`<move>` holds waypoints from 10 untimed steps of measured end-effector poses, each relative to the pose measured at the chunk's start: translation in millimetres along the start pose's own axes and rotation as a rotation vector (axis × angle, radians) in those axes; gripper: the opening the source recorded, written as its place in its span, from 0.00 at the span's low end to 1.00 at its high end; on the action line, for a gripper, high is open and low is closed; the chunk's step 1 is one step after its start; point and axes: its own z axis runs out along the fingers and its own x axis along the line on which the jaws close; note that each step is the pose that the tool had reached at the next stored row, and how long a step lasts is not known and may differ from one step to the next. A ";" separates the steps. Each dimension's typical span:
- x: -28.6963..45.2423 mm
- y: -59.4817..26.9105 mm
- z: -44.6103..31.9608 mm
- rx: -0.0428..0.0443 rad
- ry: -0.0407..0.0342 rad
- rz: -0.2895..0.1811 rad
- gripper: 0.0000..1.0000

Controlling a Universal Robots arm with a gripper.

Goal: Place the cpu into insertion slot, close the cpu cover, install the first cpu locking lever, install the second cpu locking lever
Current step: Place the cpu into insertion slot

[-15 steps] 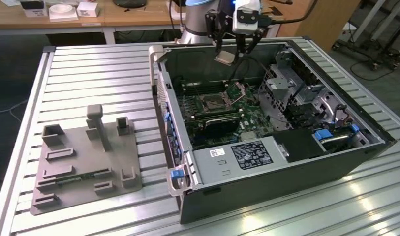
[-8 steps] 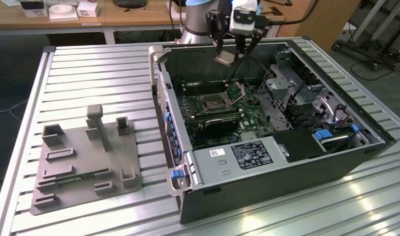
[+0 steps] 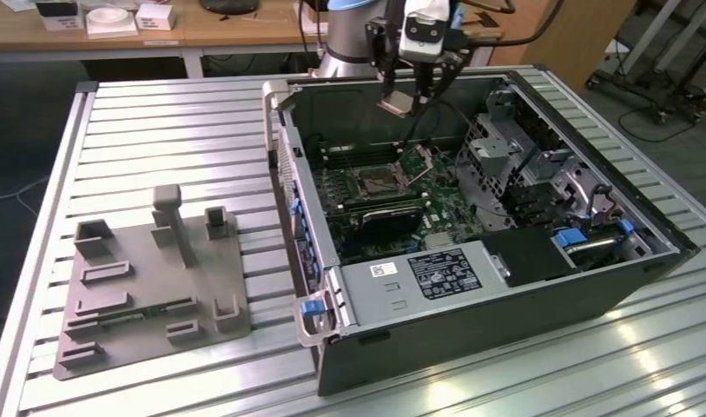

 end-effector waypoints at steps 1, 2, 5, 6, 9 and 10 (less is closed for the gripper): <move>0.0 0.0 0.2 -0.0002 -0.0010 0.011 0.54; 0.0 -0.1 0.3 -0.0005 -0.0021 0.024 0.54; 0.0 -0.2 0.9 -0.0013 -0.0058 0.064 0.54; 0.0 -0.2 1.1 -0.0015 -0.0071 0.079 0.54; 0.0 -0.2 1.6 -0.0023 -0.0110 0.123 0.54; 0.0 -0.3 1.8 -0.0026 -0.0122 0.136 0.54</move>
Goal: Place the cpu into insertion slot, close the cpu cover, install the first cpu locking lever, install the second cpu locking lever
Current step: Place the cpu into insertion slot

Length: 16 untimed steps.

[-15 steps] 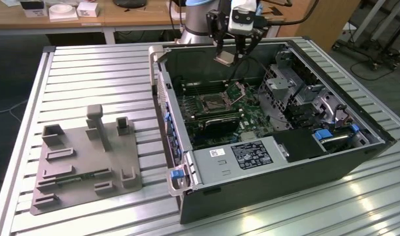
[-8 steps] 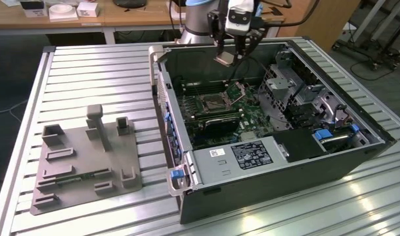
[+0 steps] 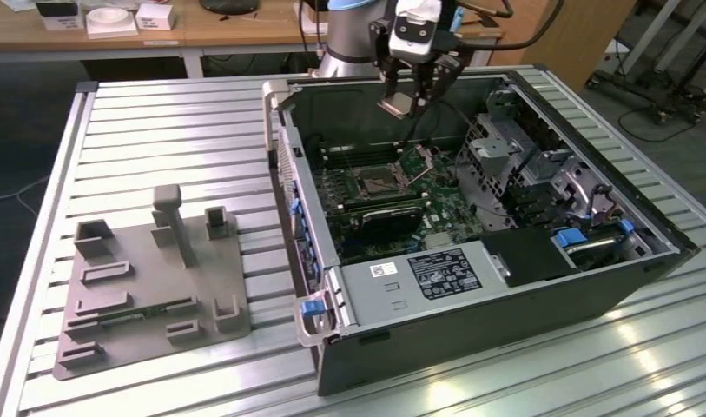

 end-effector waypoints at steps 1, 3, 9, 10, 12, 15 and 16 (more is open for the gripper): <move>0.0 0.0 0.1 -0.0002 -0.0010 0.012 0.54; 0.0 -0.1 0.4 -0.0007 -0.0031 0.035 0.54; 0.0 -0.2 1.2 -0.0019 -0.0090 0.101 0.54; 0.1 -0.3 1.3 -0.0021 -0.0100 0.112 0.54; 0.1 -0.3 1.6 -0.0026 -0.0120 0.135 0.54; 0.1 -0.4 2.1 -0.0032 -0.0149 0.168 0.54; 0.1 -0.4 2.2 -0.0035 -0.0159 0.179 0.54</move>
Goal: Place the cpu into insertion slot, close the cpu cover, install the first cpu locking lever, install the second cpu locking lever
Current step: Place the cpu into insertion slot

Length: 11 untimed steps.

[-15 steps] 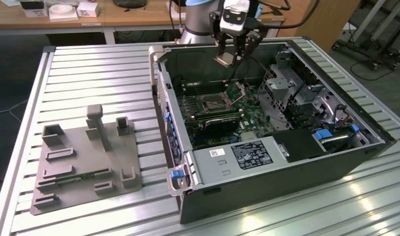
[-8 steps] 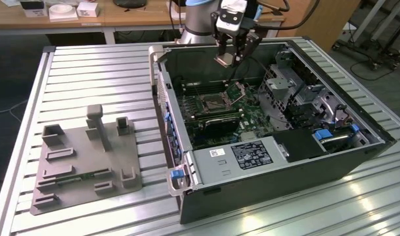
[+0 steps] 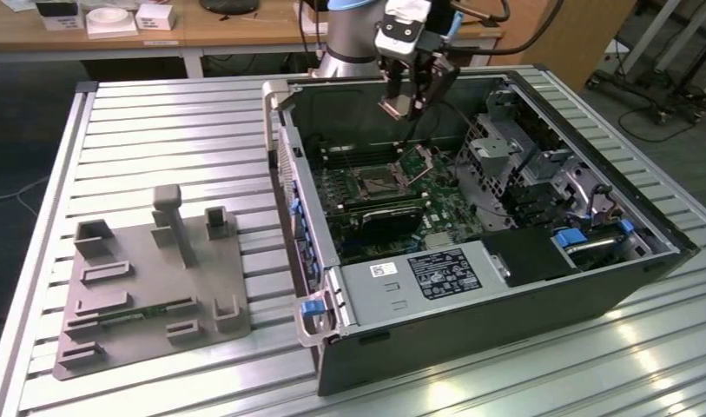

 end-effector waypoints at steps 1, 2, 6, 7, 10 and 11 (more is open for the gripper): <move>0.0 0.0 0.2 -0.0002 -0.0010 0.011 0.54; 0.0 -0.1 0.3 -0.0004 -0.0020 0.023 0.54; 0.0 -0.2 0.8 -0.0013 -0.0061 0.068 0.54; 0.0 -0.2 1.0 -0.0015 -0.0071 0.079 0.54; 0.0 -0.2 1.3 -0.0022 -0.0101 0.113 0.54; 0.0 -0.2 1.4 -0.0024 -0.0111 0.125 0.54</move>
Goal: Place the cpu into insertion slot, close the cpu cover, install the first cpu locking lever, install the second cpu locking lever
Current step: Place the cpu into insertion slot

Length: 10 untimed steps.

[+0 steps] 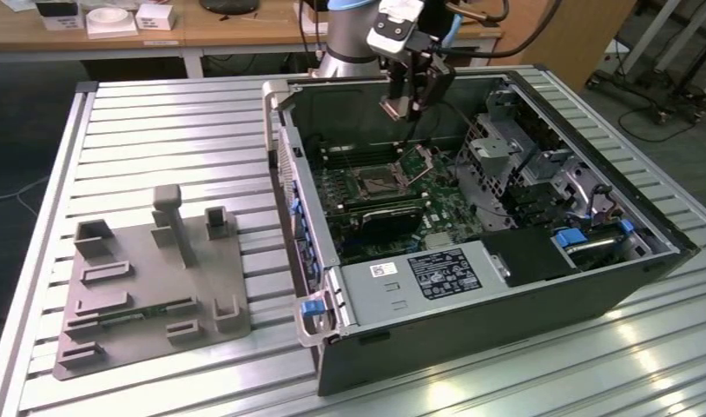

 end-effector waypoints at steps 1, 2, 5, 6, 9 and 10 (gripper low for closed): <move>0.0 0.0 0.1 -0.0002 -0.0012 0.013 0.54; 0.0 0.0 0.3 -0.0005 -0.0022 0.025 0.54; 0.0 0.0 0.6 -0.0013 -0.0059 0.067 0.54; 0.0 -0.1 0.7 -0.0016 -0.0072 0.081 0.54; 0.0 -0.1 1.1 -0.0024 -0.0113 0.126 0.54; 0.0 -0.1 1.3 -0.0027 -0.0125 0.140 0.54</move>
